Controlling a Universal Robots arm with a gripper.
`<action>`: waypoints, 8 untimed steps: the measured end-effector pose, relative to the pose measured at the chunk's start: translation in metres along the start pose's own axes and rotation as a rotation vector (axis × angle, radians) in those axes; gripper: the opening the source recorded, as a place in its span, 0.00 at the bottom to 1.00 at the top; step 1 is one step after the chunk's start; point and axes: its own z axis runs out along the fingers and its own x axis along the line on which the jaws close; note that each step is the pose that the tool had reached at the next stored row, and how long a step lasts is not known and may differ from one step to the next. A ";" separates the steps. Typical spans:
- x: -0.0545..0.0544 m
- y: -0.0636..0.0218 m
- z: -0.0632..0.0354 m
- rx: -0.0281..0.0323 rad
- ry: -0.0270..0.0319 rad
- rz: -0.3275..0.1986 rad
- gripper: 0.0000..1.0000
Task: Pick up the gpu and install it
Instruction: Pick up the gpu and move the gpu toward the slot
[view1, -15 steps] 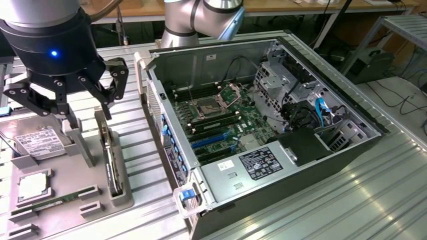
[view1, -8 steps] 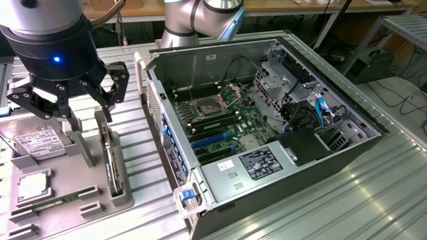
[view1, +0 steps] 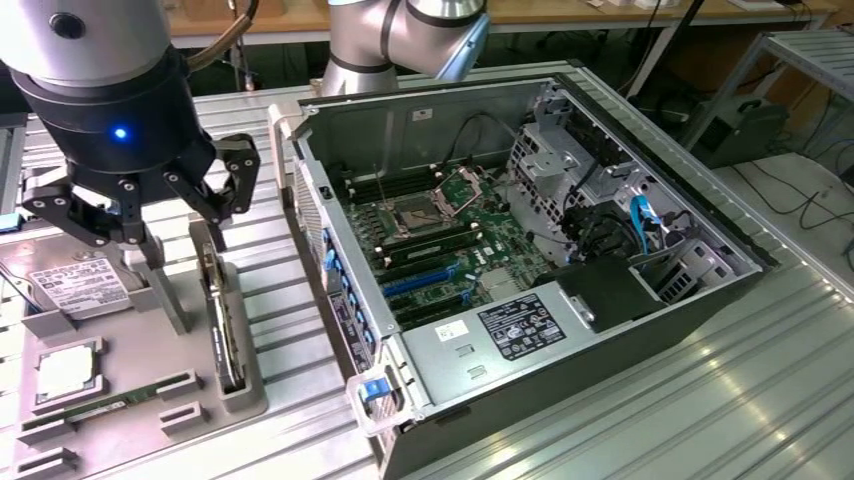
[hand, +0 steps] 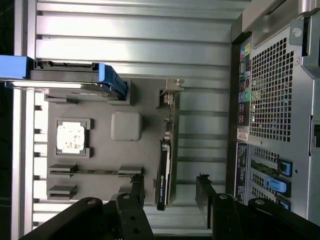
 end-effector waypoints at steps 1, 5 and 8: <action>0.000 0.0000 0.0010 0.0000 0.0000 0.000 0.54; 0.000 -0.0002 0.0054 -0.0001 -0.0001 0.000 0.54; 0.000 -0.0003 0.0083 -0.0001 -0.0001 0.000 0.54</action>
